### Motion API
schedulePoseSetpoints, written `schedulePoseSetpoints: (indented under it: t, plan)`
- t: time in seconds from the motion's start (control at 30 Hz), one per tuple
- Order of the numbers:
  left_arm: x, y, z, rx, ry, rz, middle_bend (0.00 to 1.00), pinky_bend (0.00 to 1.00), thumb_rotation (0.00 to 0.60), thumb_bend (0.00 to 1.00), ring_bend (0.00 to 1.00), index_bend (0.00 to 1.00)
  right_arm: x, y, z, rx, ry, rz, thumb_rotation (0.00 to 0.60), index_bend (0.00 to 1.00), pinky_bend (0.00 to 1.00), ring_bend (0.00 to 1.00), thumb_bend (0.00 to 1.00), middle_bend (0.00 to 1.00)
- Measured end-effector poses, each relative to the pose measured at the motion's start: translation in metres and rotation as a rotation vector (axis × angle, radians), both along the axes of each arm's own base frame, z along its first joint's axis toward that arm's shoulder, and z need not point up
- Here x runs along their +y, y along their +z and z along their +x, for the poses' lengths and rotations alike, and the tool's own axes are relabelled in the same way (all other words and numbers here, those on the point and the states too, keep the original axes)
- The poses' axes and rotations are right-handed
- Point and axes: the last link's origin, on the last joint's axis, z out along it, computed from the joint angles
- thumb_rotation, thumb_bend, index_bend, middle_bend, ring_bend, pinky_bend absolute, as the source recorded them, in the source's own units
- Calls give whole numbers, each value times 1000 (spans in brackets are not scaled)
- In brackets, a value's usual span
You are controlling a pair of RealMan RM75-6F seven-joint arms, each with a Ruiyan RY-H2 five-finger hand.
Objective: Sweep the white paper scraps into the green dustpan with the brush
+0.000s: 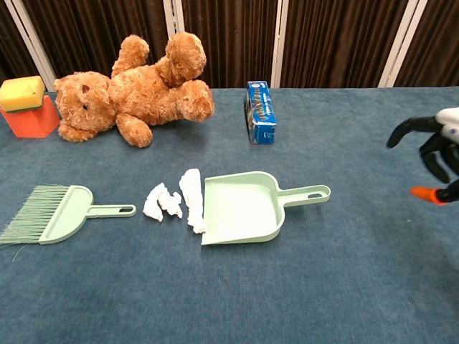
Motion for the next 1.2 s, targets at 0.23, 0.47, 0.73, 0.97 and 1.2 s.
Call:
schedulePoseSetpoints:
  t: [0.23,0.47,0.73,0.97,1.2]
  plan:
    - [1,0,-1,2,11,-3,0,0,600,0,0,0,-6,-32,20,-1,7,39,600,336,727,740,308,760]
    - [2,0,-1,-5,14,-6,0,0,600,0,0,0,-10,-55,34,-7,3,66,600,365,727,740,325,761]
    - [3,0,-3,-14,23,-9,0,0,600,0,0,0,-20,-76,45,-8,-2,66,600,377,768,807,330,836]
    - [4,0,-2,-19,19,-9,0,0,600,0,0,0,-24,-84,54,-8,21,61,600,376,804,879,331,919]
    - [4,-1,-1,-19,21,-10,0,0,600,0,0,0,-24,-92,56,-3,18,72,600,376,804,879,330,919]
